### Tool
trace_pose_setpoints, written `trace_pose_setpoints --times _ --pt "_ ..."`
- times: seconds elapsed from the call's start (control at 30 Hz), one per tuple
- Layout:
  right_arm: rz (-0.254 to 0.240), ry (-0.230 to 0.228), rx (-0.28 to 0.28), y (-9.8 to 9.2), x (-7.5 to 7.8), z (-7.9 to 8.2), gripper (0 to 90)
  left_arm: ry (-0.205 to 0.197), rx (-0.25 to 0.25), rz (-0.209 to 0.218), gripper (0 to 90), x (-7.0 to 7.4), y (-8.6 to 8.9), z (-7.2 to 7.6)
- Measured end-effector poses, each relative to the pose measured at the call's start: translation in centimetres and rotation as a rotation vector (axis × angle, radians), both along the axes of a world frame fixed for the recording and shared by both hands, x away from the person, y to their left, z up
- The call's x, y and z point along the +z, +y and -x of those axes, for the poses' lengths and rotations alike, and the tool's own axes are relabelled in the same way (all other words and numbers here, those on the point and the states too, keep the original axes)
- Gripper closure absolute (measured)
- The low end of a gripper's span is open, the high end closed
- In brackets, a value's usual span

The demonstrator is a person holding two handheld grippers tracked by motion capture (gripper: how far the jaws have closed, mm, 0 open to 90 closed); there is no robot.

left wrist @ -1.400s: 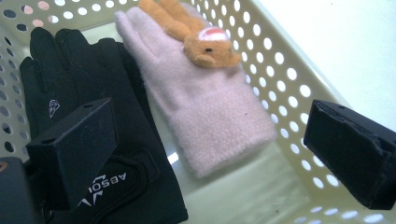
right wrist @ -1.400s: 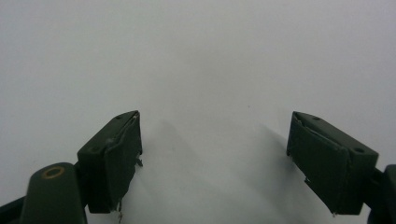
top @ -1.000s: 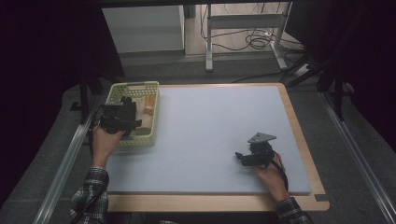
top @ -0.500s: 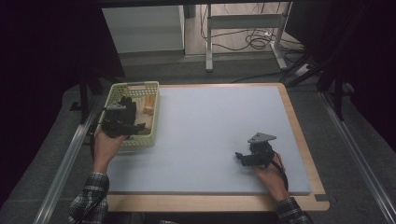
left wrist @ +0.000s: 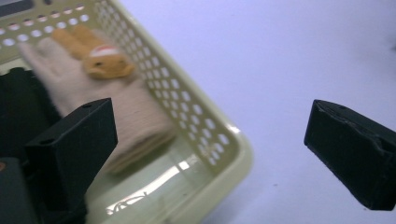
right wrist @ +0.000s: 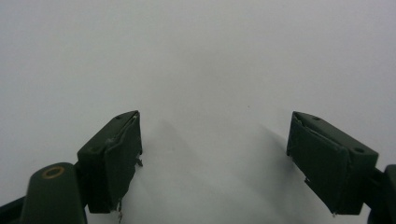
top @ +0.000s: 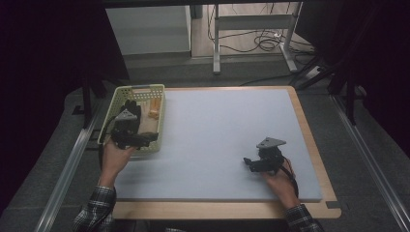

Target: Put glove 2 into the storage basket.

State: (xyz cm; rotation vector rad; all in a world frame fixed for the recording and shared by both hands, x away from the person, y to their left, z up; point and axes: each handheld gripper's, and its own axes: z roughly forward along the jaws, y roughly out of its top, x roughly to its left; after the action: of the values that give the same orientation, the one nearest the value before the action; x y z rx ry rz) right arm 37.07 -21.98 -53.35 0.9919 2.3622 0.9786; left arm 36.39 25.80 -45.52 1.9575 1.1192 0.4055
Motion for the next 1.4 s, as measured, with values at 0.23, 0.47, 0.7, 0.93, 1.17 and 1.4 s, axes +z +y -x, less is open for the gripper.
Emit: trace_pose_setpoints --times 0.23,0.47,0.7,0.93,1.17,1.4 --pt "0.0 -0.001 0.0 0.0 0.0 0.0 17.8 -0.017 -0.051 -0.005 2.9 -0.1 -1.7 0.9" --pt "0.001 -0.002 0.0 0.0 0.0 0.0 17.9 -0.046 -0.104 0.002 2.9 0.0 -3.7 2.0" --pt "0.002 -0.003 0.0 0.0 0.0 0.0 17.8 -0.062 -0.165 -0.013 2.6 -0.4 -5.7 3.1" --pt "0.002 -0.003 0.0 0.0 0.0 0.0 17.8 -0.067 -0.218 -0.018 2.2 -1.3 -7.4 4.0" --pt "0.003 -0.004 0.001 0.0 0.0 0.0 17.8 -0.072 -0.258 -0.029 1.4 -2.8 -8.7 4.9" --pt "0.002 -0.004 0.001 0.0 0.0 0.0 17.8 -0.061 -0.281 -0.022 0.8 -4.8 -9.2 5.4"
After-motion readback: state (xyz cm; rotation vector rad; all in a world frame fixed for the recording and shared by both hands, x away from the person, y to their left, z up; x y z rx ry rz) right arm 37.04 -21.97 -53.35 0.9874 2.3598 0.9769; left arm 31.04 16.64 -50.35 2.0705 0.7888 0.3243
